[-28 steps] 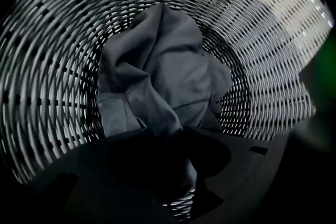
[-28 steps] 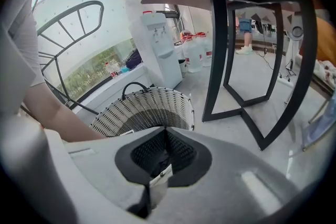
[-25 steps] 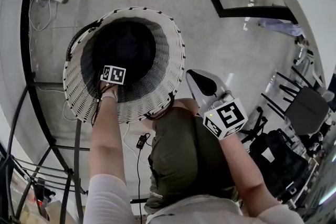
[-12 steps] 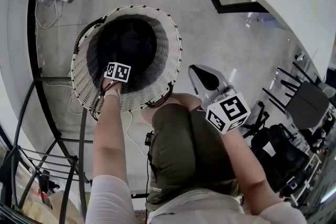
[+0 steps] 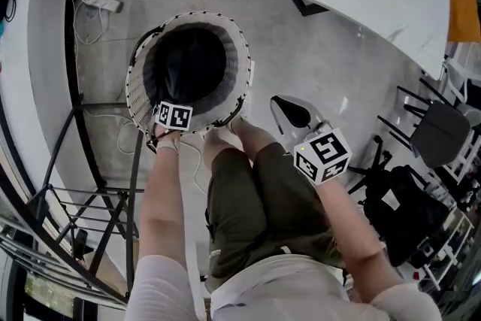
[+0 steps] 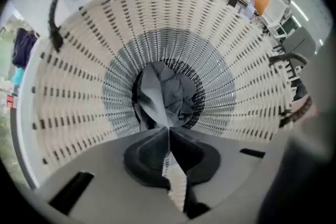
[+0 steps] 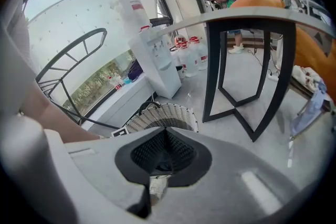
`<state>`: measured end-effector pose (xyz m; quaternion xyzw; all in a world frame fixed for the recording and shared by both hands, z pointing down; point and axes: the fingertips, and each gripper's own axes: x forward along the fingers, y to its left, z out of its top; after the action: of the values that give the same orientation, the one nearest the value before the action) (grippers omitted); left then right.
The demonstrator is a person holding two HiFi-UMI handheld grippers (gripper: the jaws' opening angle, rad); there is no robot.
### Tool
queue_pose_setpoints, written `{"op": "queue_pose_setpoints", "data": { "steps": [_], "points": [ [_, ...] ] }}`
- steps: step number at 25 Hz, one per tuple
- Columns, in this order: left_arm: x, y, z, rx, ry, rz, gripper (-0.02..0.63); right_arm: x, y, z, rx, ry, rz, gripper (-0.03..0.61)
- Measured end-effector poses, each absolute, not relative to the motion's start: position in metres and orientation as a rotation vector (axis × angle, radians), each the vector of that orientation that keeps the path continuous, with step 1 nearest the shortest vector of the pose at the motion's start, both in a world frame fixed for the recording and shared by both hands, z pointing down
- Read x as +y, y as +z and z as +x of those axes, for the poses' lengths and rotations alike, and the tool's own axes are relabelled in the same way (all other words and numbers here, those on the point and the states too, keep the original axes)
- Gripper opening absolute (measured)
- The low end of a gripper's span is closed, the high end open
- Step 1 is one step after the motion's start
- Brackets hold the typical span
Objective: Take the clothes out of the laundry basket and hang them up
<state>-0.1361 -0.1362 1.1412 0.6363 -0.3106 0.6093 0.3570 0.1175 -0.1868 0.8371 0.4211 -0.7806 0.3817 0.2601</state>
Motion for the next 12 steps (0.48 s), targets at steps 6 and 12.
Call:
{"op": "queue_pose_setpoints", "data": {
  "steps": [6,12],
  "points": [
    [-0.124,1.067,-0.137,-0.857,1.570,1.713,0.009,-0.170,0.793,0.117,-2.108,1.036,1.163,0.007],
    [-0.124,0.998,-0.143,-0.974,1.471,1.781,0.009,-0.162,0.756,0.113,-2.116,1.017,1.178,0.008]
  ]
}}
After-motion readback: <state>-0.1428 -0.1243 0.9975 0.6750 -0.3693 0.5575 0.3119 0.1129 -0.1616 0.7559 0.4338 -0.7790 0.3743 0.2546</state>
